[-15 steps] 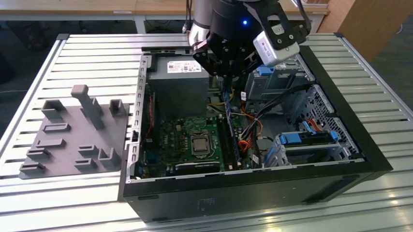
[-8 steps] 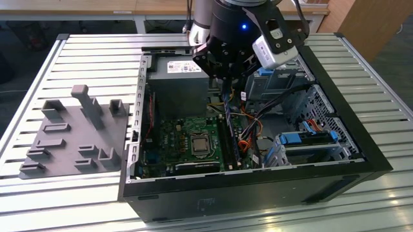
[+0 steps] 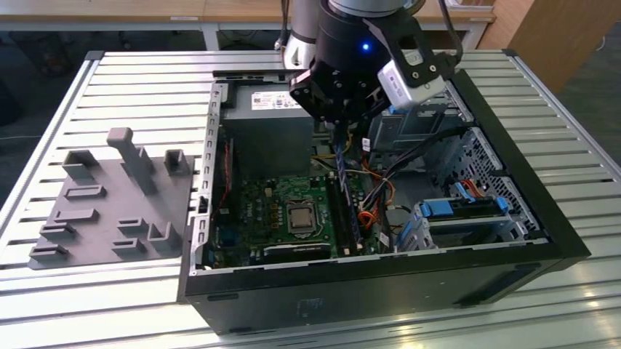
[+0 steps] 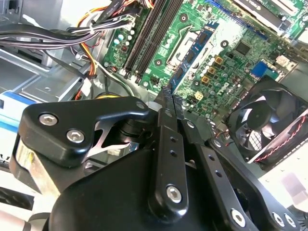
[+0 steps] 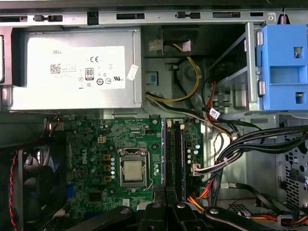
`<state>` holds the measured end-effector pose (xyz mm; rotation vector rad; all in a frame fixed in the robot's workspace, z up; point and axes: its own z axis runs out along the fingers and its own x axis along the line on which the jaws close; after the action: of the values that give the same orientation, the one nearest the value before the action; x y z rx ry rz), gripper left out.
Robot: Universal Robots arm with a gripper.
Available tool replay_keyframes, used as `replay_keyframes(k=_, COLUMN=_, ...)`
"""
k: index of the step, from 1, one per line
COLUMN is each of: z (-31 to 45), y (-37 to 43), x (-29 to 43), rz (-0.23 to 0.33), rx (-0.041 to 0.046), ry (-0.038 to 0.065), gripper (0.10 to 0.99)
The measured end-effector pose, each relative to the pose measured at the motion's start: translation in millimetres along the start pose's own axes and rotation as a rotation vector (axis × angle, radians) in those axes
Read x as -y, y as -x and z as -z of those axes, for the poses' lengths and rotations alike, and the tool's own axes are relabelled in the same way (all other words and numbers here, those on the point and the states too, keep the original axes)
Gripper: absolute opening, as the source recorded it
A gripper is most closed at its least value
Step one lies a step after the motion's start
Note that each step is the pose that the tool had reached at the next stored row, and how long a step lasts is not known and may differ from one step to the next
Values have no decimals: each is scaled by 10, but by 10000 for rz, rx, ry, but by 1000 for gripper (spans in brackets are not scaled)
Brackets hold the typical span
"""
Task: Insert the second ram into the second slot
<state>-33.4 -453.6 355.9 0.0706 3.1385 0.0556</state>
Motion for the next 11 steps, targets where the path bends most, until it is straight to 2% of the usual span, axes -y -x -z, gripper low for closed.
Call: replay_keyframes(k=11, z=-59, y=0, x=2, rz=-27, rx=2, ry=-9, gripper=118)
